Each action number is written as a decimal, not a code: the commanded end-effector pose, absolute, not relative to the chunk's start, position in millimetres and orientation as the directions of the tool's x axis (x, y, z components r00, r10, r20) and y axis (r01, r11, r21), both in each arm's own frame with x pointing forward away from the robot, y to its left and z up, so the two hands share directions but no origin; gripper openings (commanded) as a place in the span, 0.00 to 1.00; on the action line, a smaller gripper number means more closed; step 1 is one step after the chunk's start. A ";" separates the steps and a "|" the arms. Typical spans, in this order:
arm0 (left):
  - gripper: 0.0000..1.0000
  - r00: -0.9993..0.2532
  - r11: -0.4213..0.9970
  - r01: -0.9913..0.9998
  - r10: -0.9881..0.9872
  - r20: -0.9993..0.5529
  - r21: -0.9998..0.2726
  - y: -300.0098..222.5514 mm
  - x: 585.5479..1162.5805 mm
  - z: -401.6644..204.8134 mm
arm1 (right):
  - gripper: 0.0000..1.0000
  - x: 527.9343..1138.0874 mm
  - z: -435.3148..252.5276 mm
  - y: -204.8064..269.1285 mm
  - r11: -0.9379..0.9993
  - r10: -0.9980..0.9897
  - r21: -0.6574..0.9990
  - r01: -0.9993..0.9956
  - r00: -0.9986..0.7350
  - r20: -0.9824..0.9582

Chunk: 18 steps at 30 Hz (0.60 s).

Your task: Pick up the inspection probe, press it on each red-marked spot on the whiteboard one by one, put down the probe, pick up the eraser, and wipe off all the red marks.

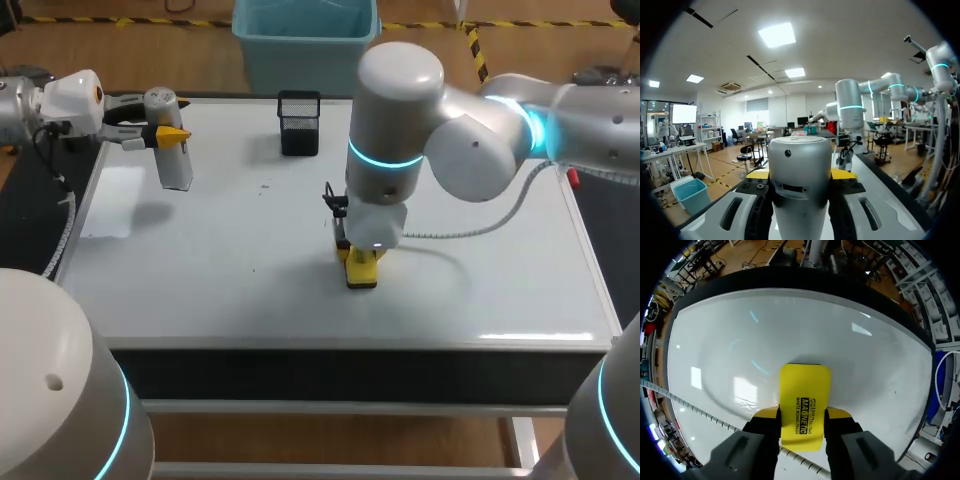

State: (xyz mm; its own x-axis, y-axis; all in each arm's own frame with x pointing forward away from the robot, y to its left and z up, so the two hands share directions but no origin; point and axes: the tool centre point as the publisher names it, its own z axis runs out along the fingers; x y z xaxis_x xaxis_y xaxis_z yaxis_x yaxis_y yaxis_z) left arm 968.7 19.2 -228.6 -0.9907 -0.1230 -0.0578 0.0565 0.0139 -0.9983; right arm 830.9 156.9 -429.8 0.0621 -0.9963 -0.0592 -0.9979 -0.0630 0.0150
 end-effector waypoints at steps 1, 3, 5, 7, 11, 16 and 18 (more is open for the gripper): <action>0.00 -0.991 0.016 0.055 -0.122 -0.057 -0.998 19.3 968.7 -226.8 | 0.00 831.2 -430.3 143.1 -0.050 -0.997 0.007 -0.999 0.050 -0.053; 0.00 -0.991 0.016 0.055 -0.122 -0.057 -0.998 19.3 968.7 -226.8 | 0.00 831.9 -430.4 135.9 -0.038 -0.998 0.006 -0.999 0.038 -0.049; 0.00 -0.991 0.016 0.055 -0.122 -0.057 -0.998 19.3 968.7 -226.8 | 0.00 832.2 -429.4 128.7 -0.023 -0.999 0.005 -1.000 0.023 -0.045; 0.00 -0.991 0.016 0.055 -0.122 -0.057 -0.998 19.3 968.7 -226.8 | 0.00 833.2 -429.1 120.8 -0.010 -0.999 0.003 -1.000 0.010 -0.040; 0.00 -0.991 0.016 0.055 -0.122 -0.057 -0.998 19.3 968.7 -226.8 | 0.00 834.2 -428.7 106.3 0.014 -1.000 0.001 -1.000 -0.014 -0.026; 0.00 -0.991 0.016 0.055 -0.122 -0.057 -0.998 19.3 968.7 -226.8 | 0.00 834.3 -428.5 91.1 0.031 -0.999 0.000 -1.000 -0.031 -0.005; 0.00 -0.991 0.016 0.055 -0.122 -0.057 -0.998 19.3 968.7 -226.8 | 0.00 835.0 -427.1 84.8 0.037 -0.999 -0.003 -0.999 -0.037 -0.002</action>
